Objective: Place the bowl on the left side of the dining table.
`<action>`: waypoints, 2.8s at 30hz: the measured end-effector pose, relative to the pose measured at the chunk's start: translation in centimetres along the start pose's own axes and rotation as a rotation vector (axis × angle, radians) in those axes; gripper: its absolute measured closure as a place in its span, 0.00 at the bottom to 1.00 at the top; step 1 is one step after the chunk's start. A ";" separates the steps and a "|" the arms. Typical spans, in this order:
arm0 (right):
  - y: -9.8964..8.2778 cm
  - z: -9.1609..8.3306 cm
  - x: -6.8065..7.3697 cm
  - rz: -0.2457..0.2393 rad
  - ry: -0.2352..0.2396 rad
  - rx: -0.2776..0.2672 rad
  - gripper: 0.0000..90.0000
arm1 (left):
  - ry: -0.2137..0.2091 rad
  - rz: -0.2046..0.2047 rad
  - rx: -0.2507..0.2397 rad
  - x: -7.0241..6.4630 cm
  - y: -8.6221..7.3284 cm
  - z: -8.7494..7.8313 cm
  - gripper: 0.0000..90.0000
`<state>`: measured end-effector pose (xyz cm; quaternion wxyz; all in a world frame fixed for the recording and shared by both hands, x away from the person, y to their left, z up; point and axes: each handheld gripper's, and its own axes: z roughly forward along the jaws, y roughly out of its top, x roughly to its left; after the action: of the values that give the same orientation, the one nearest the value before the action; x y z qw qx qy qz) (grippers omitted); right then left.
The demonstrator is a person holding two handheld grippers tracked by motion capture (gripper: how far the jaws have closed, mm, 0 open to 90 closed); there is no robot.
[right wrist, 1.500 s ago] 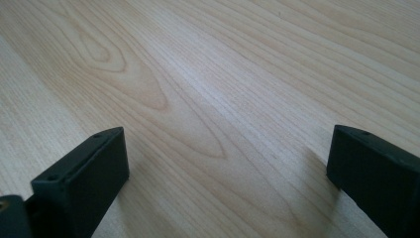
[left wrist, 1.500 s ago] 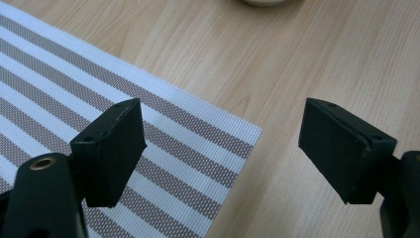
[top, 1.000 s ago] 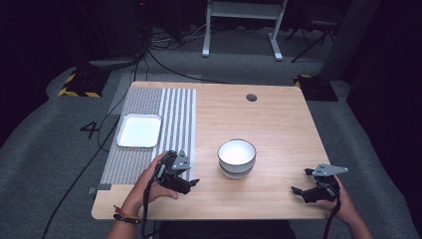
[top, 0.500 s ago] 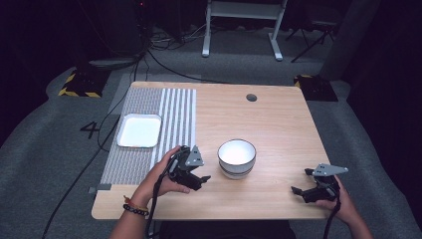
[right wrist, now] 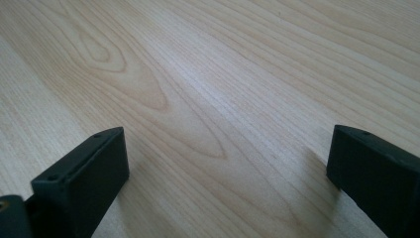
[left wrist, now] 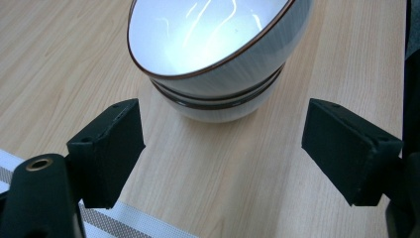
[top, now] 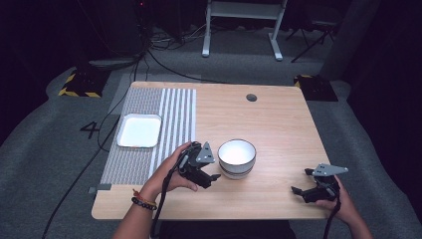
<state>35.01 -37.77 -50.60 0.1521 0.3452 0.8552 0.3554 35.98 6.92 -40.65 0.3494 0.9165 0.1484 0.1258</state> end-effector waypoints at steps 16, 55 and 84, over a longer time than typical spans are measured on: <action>0.0 0.0 0.0 0.001 0.000 0.000 0.03 | -0.055 0.049 -0.008 -0.4 2.5 1.4 0.18; 0.0 0.0 0.0 0.000 0.000 0.000 0.03 | -0.180 0.034 0.025 0.5 4.4 5.9 0.18; 0.0 0.0 0.0 0.000 0.000 0.000 0.03 | -0.235 0.267 0.040 -1.0 5.6 5.7 0.87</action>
<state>35.01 -37.77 -50.60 0.1520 0.3452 0.8552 0.3555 37.94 -0.88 -41.08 0.3265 0.9432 -0.0139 0.0600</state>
